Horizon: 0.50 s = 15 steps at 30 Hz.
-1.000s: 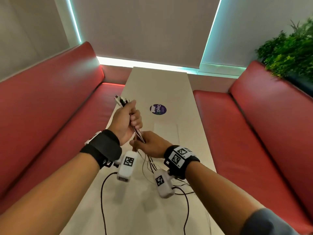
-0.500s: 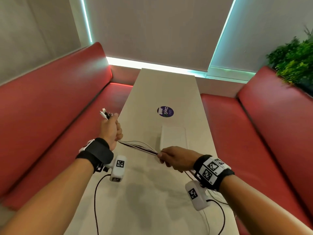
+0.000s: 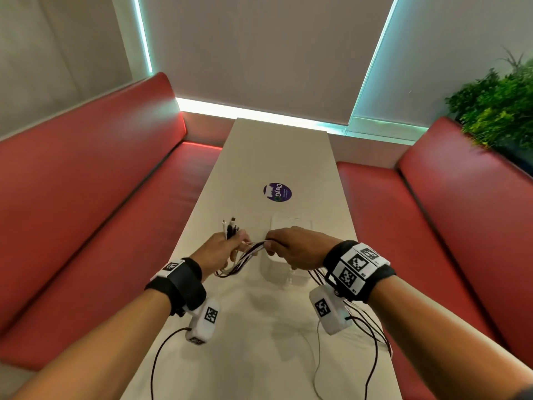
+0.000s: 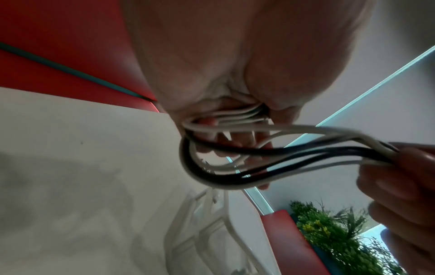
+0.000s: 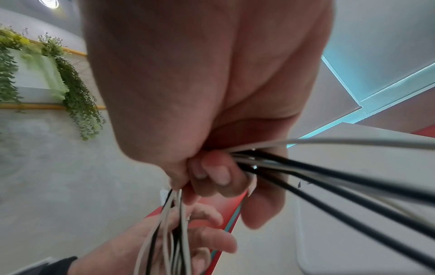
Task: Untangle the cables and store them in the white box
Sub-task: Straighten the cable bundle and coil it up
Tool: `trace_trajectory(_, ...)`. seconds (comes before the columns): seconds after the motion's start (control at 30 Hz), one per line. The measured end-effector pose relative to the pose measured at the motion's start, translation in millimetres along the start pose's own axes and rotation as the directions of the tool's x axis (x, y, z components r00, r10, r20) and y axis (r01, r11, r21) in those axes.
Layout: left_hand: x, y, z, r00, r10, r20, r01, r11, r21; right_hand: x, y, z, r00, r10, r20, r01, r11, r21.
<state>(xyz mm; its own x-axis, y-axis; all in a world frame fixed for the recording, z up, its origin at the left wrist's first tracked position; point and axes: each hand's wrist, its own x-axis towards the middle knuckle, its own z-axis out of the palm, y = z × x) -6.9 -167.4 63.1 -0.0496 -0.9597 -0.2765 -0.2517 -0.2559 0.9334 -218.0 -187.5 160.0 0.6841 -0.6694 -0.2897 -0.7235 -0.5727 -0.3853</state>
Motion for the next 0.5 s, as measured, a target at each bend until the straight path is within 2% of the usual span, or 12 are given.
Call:
trace_trajectory(0.1,-7,7,12,0.990,0.026,0.138,-0.032,0.999,0.041,6,3,0,1.000,0.005,0.004,-0.005,0.997,-0.071)
trace_trajectory(0.27,-15,15,24,0.975,0.097,0.201,-0.086,0.994,-0.061,9,8,2,0.999,0.022,0.032,-0.018,0.993,-0.120)
trace_trajectory(0.4,-22,20,34,0.979,0.053,0.195,-0.015,0.981,-0.192,13,9,1,0.999,0.032,0.020,-0.028,0.987,-0.157)
trace_trajectory(0.5,-25,18,40,0.972,0.050,0.229,-0.028,0.995,-0.099,14,12,0,0.998,0.052,0.016,-0.049,0.983,-0.176)
